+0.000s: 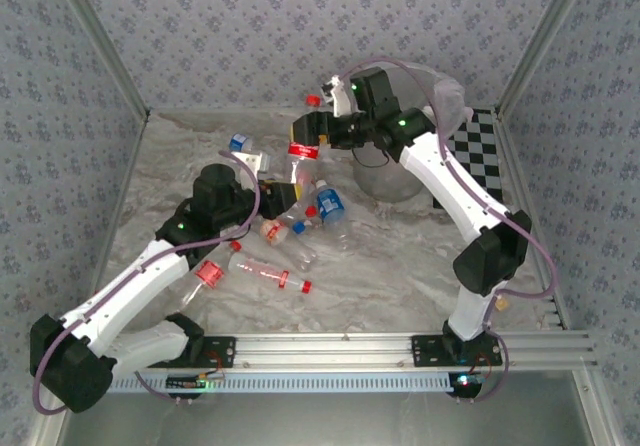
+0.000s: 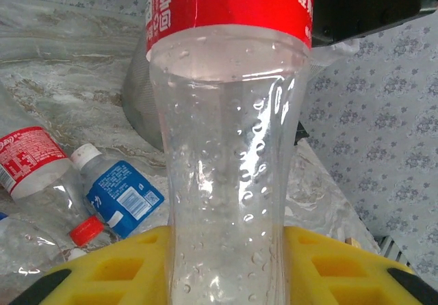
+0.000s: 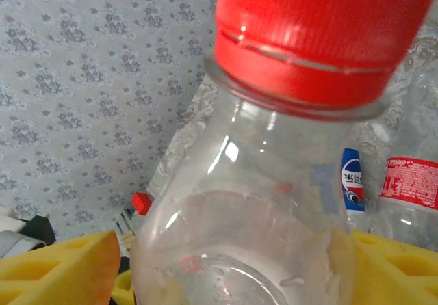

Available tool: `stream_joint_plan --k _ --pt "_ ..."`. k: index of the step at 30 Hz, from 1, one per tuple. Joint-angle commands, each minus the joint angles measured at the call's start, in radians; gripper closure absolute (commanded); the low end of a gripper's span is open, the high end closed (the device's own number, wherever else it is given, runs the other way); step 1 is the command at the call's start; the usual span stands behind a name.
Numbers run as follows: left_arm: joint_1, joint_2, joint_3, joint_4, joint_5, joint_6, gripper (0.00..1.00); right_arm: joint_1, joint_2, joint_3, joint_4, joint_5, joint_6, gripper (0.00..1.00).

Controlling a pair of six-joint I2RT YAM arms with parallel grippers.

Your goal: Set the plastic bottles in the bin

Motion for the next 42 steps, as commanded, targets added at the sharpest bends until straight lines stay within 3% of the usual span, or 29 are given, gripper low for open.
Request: stream_joint_plan --k 1,3,7,10,17,22,26,31,36,42 --pt "-0.006 -0.022 0.033 0.023 -0.003 0.024 0.56 -0.006 -0.011 0.035 0.011 -0.027 0.007 0.33" --pt "-0.006 -0.026 0.027 0.021 -0.007 0.023 0.49 -0.01 -0.024 0.04 0.002 -0.013 -0.004 0.37" --pt "-0.005 -0.041 0.036 -0.005 -0.007 0.05 0.15 -0.022 -0.053 0.098 -0.057 0.011 -0.096 0.41" --pt "-0.006 -0.075 0.056 -0.115 -0.052 0.09 0.01 -0.052 -0.096 0.161 -0.129 0.078 -0.181 0.42" --pt "0.001 -0.162 0.008 -0.364 -0.249 0.104 0.0 -0.296 -0.257 0.144 -0.166 0.18 -0.217 0.47" --pt "0.022 -0.136 0.044 -0.577 -0.322 0.065 0.0 -0.433 -0.241 0.158 -0.157 0.242 -0.225 0.52" --pt "0.034 -0.102 0.06 -0.729 -0.416 0.008 0.0 -0.436 -0.168 0.161 -0.125 0.398 -0.239 0.52" --pt "0.048 -0.056 0.04 -0.778 -0.436 -0.063 0.01 -0.399 -0.058 0.165 -0.071 0.496 -0.241 0.54" --pt "0.047 -0.033 0.033 -0.772 -0.426 -0.094 0.02 -0.382 0.04 0.171 -0.103 0.489 -0.244 0.55" --pt "0.052 -0.005 0.029 -0.752 -0.425 -0.1 0.04 -0.348 0.052 0.006 -0.057 0.48 -0.249 0.54"
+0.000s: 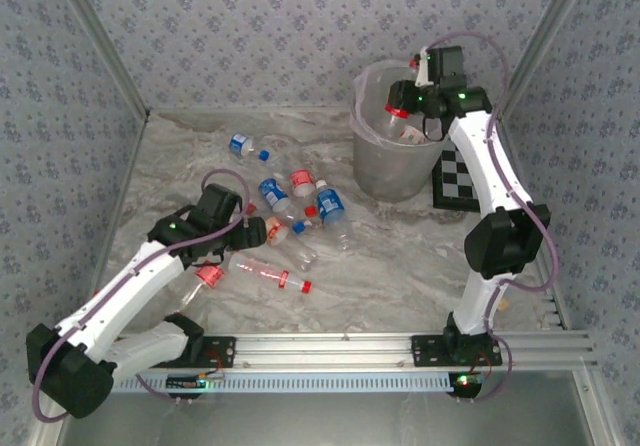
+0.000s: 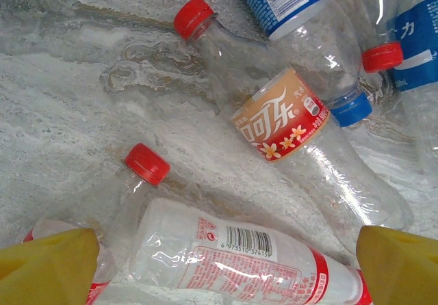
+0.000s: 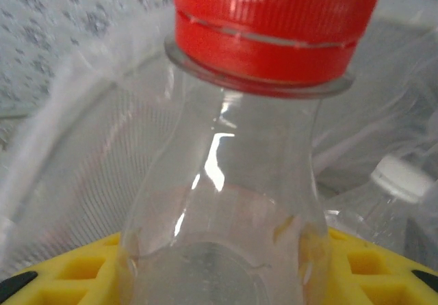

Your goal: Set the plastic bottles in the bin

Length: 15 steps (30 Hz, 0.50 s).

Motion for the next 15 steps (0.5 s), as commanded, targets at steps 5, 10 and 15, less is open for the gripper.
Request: stream_joint_plan --k 5,10,15 --pt "0.01 0.059 0.033 -0.022 0.007 -0.073 0.06 0.006 -0.025 -0.093 0.014 0.022 -0.017 0.29" --pt "0.01 0.053 -0.016 0.087 0.053 -0.141 0.06 -0.002 -0.053 0.039 -0.093 0.046 -0.066 0.09" --pt "0.008 0.075 -0.016 0.17 0.091 -0.239 0.09 -0.006 -0.139 0.091 -0.168 0.089 -0.09 0.0"
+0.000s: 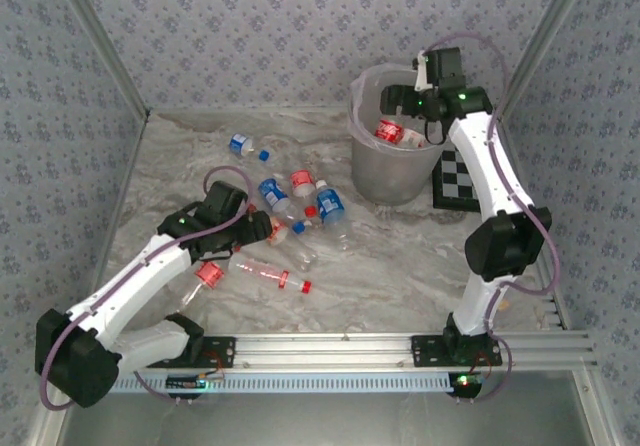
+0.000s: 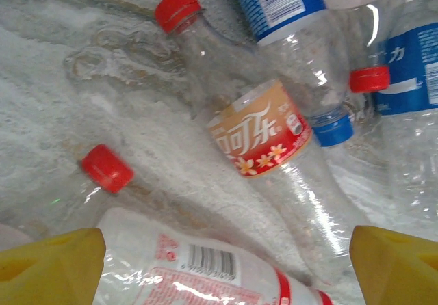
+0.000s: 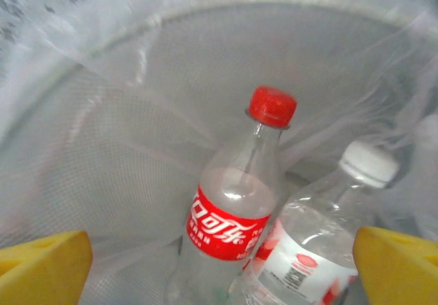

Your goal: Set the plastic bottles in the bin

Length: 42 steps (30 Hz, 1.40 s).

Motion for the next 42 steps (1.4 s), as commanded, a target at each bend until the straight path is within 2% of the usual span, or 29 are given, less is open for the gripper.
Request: stream_joint_plan --k 1,6,13,17,23,29,32,37,42 --pt "-0.001 0.015 -0.002 0.077 0.036 -0.125 0.1 -0.009 -0.128 0.031 -0.069 0.039 -0.03 0.0" --pt "-0.049 0.034 -0.047 0.165 0.015 -0.354 0.12 -0.003 -0.267 -0.109 -0.036 -0.047 -0.002 0.0" --pt "-0.203 0.159 0.025 0.163 -0.096 -0.586 0.12 0.01 -0.436 -0.373 0.045 -0.152 0.069 0.0" --pt "-0.271 0.287 0.119 0.085 -0.126 -0.649 0.11 0.006 -0.492 -0.452 0.06 -0.149 0.084 0.0" --pt "-0.309 0.473 0.178 0.114 -0.044 -0.739 0.11 -0.006 -0.511 -0.465 0.041 -0.148 0.071 0.0" --pt "-0.378 0.541 0.205 0.082 -0.101 -0.799 0.11 -0.022 -0.526 -0.487 0.047 -0.16 0.068 0.0" --pt "-0.385 0.588 0.218 0.085 -0.096 -0.807 0.12 -0.022 -0.53 -0.501 0.049 -0.176 0.074 0.0" --pt "-0.386 0.646 0.267 0.047 -0.096 -0.794 0.36 -0.024 -0.546 -0.496 0.034 -0.175 0.07 0.0" --pt "-0.404 0.654 0.334 -0.017 -0.112 -0.771 0.43 -0.025 -0.564 -0.471 0.029 -0.205 0.079 0.0"
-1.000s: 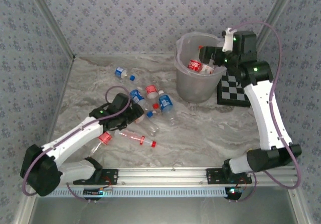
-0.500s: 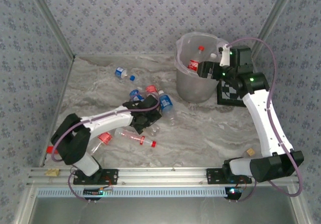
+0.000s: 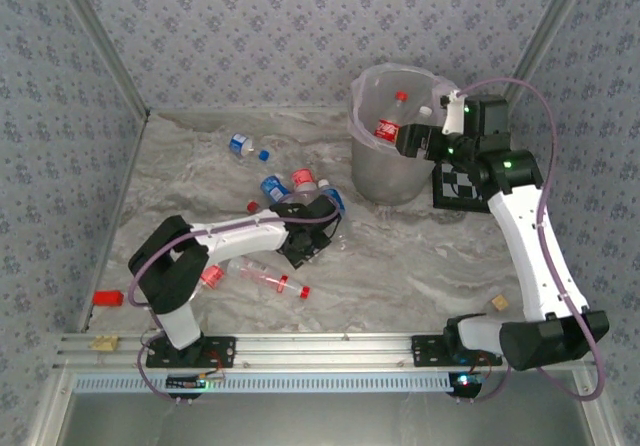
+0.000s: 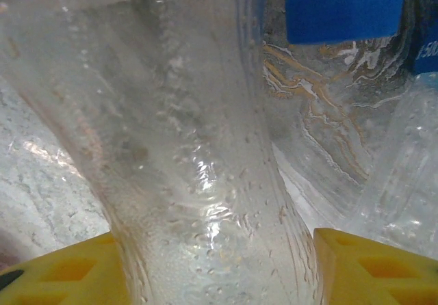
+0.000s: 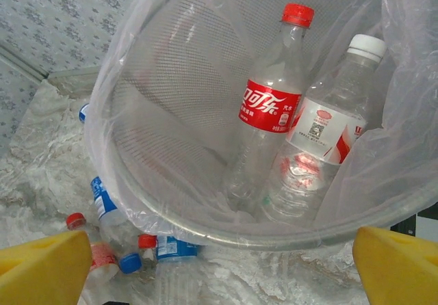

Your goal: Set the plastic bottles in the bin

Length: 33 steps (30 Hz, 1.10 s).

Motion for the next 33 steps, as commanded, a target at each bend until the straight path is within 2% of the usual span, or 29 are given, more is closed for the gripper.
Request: stream_joint_plan --k 1,4,8,11,14,16,18,21,24,27,30,31,33 --pt "-0.019 0.001 0.077 -0.123 -0.054 0.001 0.44 -0.006 -0.03 0.033 -0.011 -0.052 0.018 0.0" --pt "-0.037 -0.048 0.116 -0.166 -0.164 0.037 0.49 0.005 -0.034 0.061 0.009 -0.114 0.046 0.01" --pt "-0.062 -0.175 0.052 -0.048 -0.323 0.142 0.58 0.08 -0.037 0.115 0.011 -0.143 0.075 0.03" --pt "-0.06 -0.282 -0.024 0.149 -0.339 0.372 0.86 0.142 -0.033 0.146 0.034 -0.164 0.093 0.04" --pt "-0.058 -0.357 -0.042 0.267 -0.304 0.648 1.0 0.179 0.018 0.185 0.055 -0.258 0.114 0.05" --pt "-0.046 -0.382 -0.042 0.307 -0.222 0.813 1.0 0.212 0.064 0.216 0.046 -0.267 0.126 0.07" --pt "-0.027 -0.403 -0.045 0.337 -0.091 0.964 1.0 0.278 0.106 0.252 0.013 -0.175 0.114 0.09" --pt "-0.02 -0.447 -0.07 0.386 0.043 1.108 1.0 0.353 0.174 0.311 -0.035 -0.087 0.083 0.1" --pt "-0.019 -0.487 -0.096 0.426 0.13 1.181 1.0 0.363 0.236 0.331 -0.025 -0.108 0.109 0.09" --pt "-0.019 -0.506 -0.105 0.425 0.153 1.212 1.0 0.367 0.287 0.341 -0.011 -0.113 0.138 0.05" --pt "-0.019 -0.513 -0.104 0.431 0.18 1.228 1.0 0.369 0.316 0.333 0.03 -0.151 0.158 0.05" --pt "-0.019 -0.512 -0.104 0.431 0.184 1.229 1.0 0.368 0.325 0.334 0.035 -0.16 0.158 0.06" --pt "-0.019 -0.509 -0.104 0.428 0.184 1.234 1.0 0.365 0.34 0.338 0.04 -0.174 0.158 0.16"
